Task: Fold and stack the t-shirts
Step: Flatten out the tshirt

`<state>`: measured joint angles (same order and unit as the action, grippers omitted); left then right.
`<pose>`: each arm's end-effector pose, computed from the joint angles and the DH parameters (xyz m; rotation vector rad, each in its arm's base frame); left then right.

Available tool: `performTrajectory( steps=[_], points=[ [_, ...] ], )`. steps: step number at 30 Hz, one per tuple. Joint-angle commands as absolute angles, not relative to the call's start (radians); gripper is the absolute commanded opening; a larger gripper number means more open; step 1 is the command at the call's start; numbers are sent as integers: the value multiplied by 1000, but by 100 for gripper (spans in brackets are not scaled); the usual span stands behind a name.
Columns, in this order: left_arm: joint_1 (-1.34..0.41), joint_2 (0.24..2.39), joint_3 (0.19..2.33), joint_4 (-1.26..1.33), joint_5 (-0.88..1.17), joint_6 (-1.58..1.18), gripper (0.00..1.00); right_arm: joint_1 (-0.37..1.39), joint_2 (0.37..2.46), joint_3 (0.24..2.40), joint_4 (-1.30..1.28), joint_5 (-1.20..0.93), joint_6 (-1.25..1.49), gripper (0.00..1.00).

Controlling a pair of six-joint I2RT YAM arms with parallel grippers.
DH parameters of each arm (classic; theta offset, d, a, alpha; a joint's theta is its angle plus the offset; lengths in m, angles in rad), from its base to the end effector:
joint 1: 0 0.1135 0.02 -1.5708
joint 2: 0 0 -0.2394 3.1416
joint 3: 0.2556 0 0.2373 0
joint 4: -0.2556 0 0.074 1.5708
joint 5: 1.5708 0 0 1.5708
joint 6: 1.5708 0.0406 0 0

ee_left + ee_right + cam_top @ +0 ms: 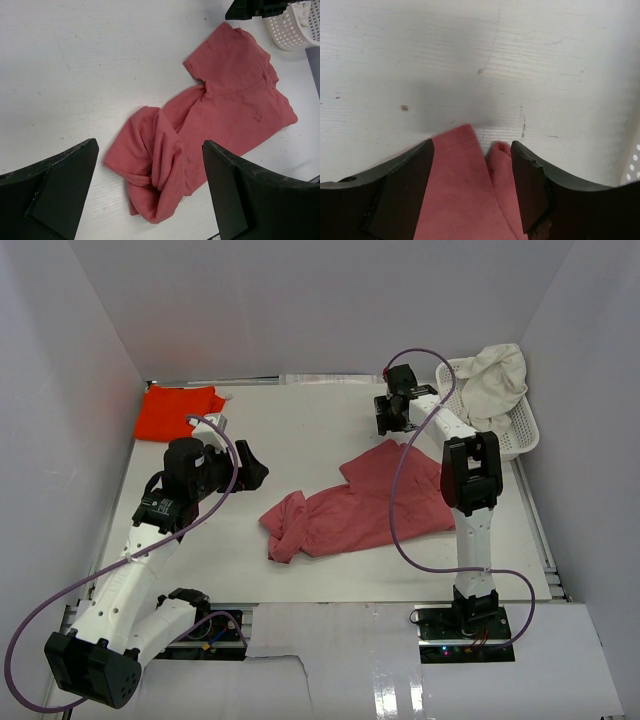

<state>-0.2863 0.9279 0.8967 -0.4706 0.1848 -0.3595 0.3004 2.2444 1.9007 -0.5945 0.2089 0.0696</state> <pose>0.1971 -0.0658 0.3031 0.0385 2.1159 -0.5826 0.4543 0.1319 0.1880 -0.2011 2.4748 -0.1063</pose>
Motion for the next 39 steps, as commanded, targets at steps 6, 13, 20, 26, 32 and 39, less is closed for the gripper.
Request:
performTrajectory(
  steps=[6, 13, 20, 26, 32, 39],
  points=[
    [-285, 923, 920, -462, 201, -350, 96, 299, 2284, 1957, -621, 121, 63, 62],
    [-285, 922, 920, -462, 202, -348, 96, 296, 2299, 1945, -635, 130, 67, 62],
    [-285, 916, 920, -463, 201, -350, 96, 296, 2310, 1928, -640, 121, 71, 32],
    [-285, 913, 920, -462, 201, -348, 96, 296, 2295, 1933, -663, 133, 75, 17],
    [-285, 910, 919, -462, 198, -347, 96, 296, 2270, 1914, -670, 107, 71, 8],
    [-285, 922, 920, -463, 198, -348, 96, 296, 2185, 2032, -670, -38, 84, 8]
  ],
)
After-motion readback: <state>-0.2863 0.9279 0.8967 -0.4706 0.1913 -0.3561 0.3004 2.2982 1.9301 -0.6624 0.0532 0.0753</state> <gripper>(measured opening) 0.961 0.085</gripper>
